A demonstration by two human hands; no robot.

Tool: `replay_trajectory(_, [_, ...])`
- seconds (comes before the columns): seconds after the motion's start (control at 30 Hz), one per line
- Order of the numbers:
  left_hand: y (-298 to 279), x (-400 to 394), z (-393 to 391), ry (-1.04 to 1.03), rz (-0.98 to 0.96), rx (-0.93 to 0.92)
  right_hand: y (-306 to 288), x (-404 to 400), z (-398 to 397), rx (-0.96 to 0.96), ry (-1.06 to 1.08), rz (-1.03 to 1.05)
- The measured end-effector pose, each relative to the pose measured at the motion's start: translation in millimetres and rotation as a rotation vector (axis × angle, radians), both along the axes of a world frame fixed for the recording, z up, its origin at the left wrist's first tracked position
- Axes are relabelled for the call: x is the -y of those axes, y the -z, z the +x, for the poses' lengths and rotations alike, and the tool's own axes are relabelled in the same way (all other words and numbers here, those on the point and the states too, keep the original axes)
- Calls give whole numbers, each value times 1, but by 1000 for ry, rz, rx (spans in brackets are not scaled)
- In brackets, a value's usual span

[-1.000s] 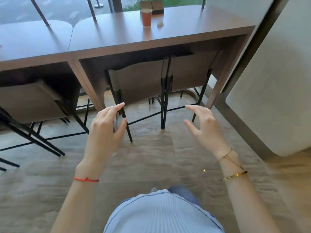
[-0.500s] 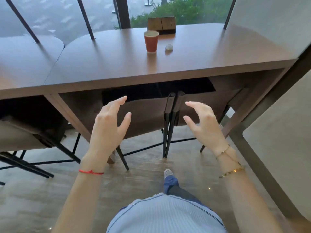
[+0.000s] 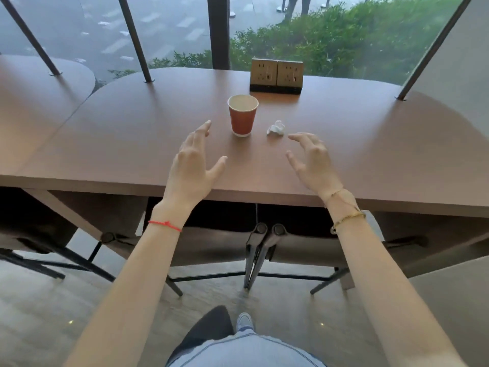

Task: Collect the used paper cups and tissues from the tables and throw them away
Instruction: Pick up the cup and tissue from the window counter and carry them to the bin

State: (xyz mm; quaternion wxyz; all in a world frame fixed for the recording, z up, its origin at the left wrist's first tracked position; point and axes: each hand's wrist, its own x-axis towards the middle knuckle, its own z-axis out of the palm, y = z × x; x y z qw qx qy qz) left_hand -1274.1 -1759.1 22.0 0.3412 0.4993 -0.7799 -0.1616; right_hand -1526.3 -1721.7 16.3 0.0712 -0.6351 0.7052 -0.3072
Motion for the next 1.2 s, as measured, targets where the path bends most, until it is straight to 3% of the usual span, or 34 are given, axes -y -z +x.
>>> replay_trajectory(0.37, [31, 129, -73, -31, 275, -26, 19, 122, -26, -18, 41, 172])
replay_trajectory(0.5, [40, 145, -82, -43, 304, -111, 28, 135, -26, -75, 73, 174])
replay_trajectory(0.7, [41, 157, -85, -45, 257, -203, 31, 138, -25, -13, 101, 65])
replay_trajectory(1.0, [26, 87, -29, -122, 174, -279, 28, 79, 8, 157, -31, -113])
replay_trajectory(1.2, [30, -13, 35, -301, 202, -272, 35, 22, 52, 169, -213, -75])
